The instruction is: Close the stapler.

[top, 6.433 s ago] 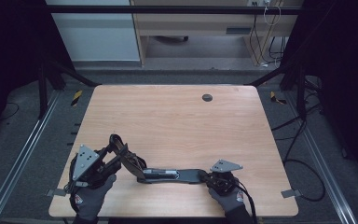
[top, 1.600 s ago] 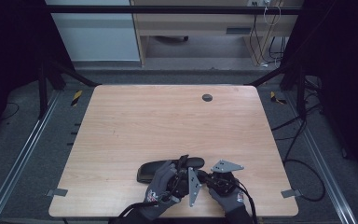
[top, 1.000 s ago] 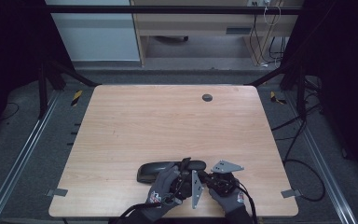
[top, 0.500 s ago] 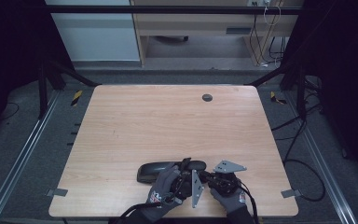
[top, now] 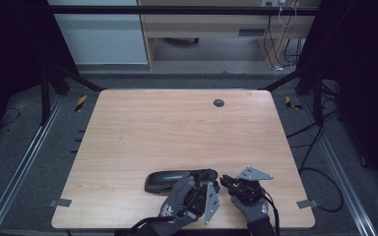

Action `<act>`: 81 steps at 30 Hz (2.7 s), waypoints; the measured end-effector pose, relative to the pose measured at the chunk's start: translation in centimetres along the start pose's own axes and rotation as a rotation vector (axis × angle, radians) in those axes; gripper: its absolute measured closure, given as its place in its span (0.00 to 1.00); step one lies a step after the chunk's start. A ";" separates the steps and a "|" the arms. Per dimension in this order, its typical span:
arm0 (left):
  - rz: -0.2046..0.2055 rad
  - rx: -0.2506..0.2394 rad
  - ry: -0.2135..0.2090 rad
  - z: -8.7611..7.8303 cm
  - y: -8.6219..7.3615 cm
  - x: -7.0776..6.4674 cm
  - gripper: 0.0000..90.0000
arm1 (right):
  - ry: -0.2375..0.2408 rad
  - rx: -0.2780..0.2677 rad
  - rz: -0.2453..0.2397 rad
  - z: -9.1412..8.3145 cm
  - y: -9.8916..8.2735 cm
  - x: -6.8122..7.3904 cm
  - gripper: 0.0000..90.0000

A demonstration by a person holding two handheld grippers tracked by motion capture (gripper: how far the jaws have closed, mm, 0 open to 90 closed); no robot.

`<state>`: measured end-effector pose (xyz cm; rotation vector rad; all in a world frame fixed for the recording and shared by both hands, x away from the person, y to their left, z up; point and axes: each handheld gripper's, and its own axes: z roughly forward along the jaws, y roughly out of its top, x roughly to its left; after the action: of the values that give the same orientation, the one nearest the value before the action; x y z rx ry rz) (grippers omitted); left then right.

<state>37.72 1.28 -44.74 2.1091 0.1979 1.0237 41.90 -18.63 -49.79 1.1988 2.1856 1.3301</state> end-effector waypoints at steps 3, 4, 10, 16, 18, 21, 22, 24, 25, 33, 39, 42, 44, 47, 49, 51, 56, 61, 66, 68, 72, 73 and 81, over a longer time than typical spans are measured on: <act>-0.033 -0.013 -0.011 -0.6 0.3 0.8 0.41 | -0.007 0.000 0.001 -0.1 0.0 -0.2 0.88; -0.048 -0.020 -0.011 -0.8 0.4 1.0 0.41 | -0.010 0.001 0.002 -0.1 0.0 -0.2 0.88; -0.119 -0.041 -0.040 -1.9 0.7 2.5 0.43 | -0.014 0.003 0.000 0.0 -0.1 -0.4 0.88; -0.213 -0.058 -0.074 -3.0 0.2 4.3 0.46 | -0.019 0.003 0.006 -0.1 -0.1 -0.5 0.88; -0.240 -0.062 -0.081 -3.3 -0.1 4.9 0.46 | -0.018 0.000 0.008 -0.1 -0.1 -0.5 0.88; -0.268 -0.064 -0.073 -3.8 -0.5 5.7 0.47 | -0.021 -0.002 0.008 -0.1 0.0 -0.5 0.89; -0.278 -0.066 -0.072 -4.0 -0.7 6.0 0.48 | -0.021 -0.003 0.007 -0.2 0.0 -0.5 0.90; -0.305 -0.068 -0.068 -4.4 -1.1 6.7 0.48 | -0.019 -0.004 0.009 -0.2 0.0 -0.6 0.92; -0.313 -0.067 -0.063 -4.5 -1.3 6.9 0.49 | -0.019 -0.005 0.007 -0.3 0.1 -0.6 0.93; -0.415 -0.050 -0.027 -5.6 -4.0 9.1 0.51 | -0.032 -0.005 0.001 -0.5 0.4 -0.7 1.00; -0.481 -0.033 0.017 -6.6 -6.7 10.5 0.51 | -0.039 -0.023 0.002 -0.8 0.7 -0.9 1.00; -0.516 -0.018 0.028 -7.1 -8.1 11.1 0.51 | -0.044 -0.035 0.006 -1.1 0.8 -1.1 1.00; -0.532 -0.009 0.045 -7.4 -8.9 11.4 0.51 | -0.043 -0.042 0.009 -1.2 1.0 -1.2 1.00; -0.561 0.008 0.059 -7.7 -10.2 11.8 0.51 | -0.046 -0.058 0.016 -1.5 1.3 -1.3 1.00; -0.578 0.024 0.071 -8.0 -10.9 11.9 0.51 | -0.044 -0.060 0.018 -1.7 1.5 -1.3 1.00; -0.594 0.038 0.086 -8.3 -11.7 12.1 0.51 | -0.038 -0.072 0.023 -1.9 1.7 -1.4 1.00; -0.623 0.073 0.107 -8.8 -13.6 12.4 0.51 | -0.019 -0.092 0.019 -2.4 2.4 -1.2 1.00; -0.653 0.116 0.129 -9.2 -15.5 12.4 0.50 | 0.004 -0.111 0.007 -2.8 3.3 -0.4 1.00; -0.682 0.137 0.150 -9.6 -16.9 12.4 0.50 | 0.040 -0.139 0.004 -3.0 4.3 0.2 1.00; -0.686 0.141 0.153 -9.6 -17.2 12.4 0.50 | 0.055 -0.147 0.009 -3.1 4.7 0.4 1.00; -0.694 0.148 0.156 -9.6 -17.6 12.3 0.50 | 0.093 -0.163 0.012 -3.0 5.2 1.1 1.00; -0.698 0.148 0.160 -9.6 -17.7 12.3 0.50 | 0.105 -0.158 0.010 -2.9 5.2 1.4 1.00; -0.709 0.152 0.168 -9.6 -18.2 12.2 0.51 | 0.149 -0.135 0.016 -1.8 5.1 2.2 1.00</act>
<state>42.15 24.76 -46.34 1.8463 1.0489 0.7567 41.91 -16.85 -44.25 1.1007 2.1489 1.5922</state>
